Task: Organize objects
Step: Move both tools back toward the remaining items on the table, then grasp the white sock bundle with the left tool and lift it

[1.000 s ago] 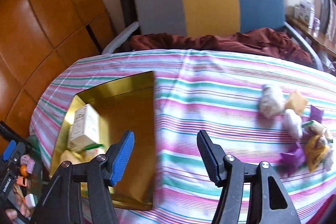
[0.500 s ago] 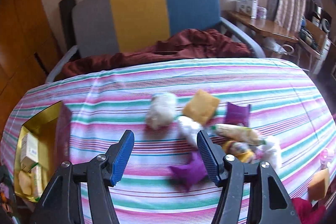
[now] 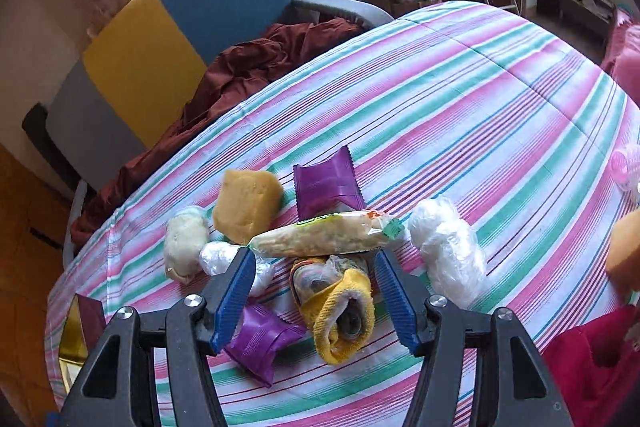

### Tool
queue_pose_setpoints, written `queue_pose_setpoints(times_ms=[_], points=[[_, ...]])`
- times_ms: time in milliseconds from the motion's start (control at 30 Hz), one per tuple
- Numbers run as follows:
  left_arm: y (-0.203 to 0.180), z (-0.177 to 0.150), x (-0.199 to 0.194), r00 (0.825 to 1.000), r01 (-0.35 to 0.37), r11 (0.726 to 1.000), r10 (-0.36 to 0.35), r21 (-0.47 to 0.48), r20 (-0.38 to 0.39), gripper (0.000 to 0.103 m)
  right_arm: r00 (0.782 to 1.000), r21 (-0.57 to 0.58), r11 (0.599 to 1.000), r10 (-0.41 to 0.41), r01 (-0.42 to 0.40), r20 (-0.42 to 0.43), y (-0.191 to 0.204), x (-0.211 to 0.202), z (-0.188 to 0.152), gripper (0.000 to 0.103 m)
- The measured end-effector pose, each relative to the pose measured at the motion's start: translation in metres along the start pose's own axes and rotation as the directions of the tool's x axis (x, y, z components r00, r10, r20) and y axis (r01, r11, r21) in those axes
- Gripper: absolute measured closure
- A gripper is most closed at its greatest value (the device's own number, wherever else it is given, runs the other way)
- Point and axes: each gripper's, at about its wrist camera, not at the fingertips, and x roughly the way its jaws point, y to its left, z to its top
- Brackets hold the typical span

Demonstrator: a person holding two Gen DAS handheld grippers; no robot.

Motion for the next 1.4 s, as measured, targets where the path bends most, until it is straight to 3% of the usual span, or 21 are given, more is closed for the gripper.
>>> queue_pose_setpoints(times_ms=[267, 400, 600, 1033, 1133, 1367, 1400], points=[[-0.048, 0.040, 0.052, 0.992, 0.107, 0.994, -0.106, 0.004, -0.073, 0.022, 0.998, 0.091, 0.994, 0.054, -0.056, 0.022, -0.017, -0.008, 0.004, 0.040], [-0.065, 0.061, 0.088, 0.978, 0.161, 0.987, -0.162, -0.013, -0.129, 0.025, 0.997, 0.117, 0.990, 0.076, -0.077, 0.016, -0.023, -0.007, 0.005, 0.040], [-0.092, 0.087, 0.141, 0.965, 0.193, 0.981, -0.191, -0.007, -0.179, 0.028, 0.997, 0.091, 0.992, 0.083, -0.082, -0.005, -0.018, -0.001, 0.006, 0.040], [-0.130, 0.117, 0.240, 0.925, 0.243, 0.967, -0.255, -0.079, -0.281, 0.024, 0.997, -0.131, 0.989, -0.074, 0.072, -0.009, 0.016, 0.011, 0.000, 0.040], [-0.138, 0.117, 0.248, 0.907, 0.280, 0.956, -0.294, -0.090, -0.300, 0.024, 0.987, -0.215, 0.964, -0.153, 0.158, 0.039, 0.029, 0.011, -0.005, 0.040], [-0.153, 0.109, 0.257, 0.893, 0.301, 0.952, -0.302, -0.057, -0.334, 0.027, 0.973, -0.349, 0.908, -0.218, 0.230, 0.072, 0.050, 0.016, -0.016, 0.040], [-0.154, 0.108, 0.256, 0.899, 0.296, 0.954, -0.296, -0.049, -0.324, 0.027, 0.973, -0.357, 0.905, -0.219, 0.232, 0.075, 0.051, 0.016, -0.017, 0.040]])
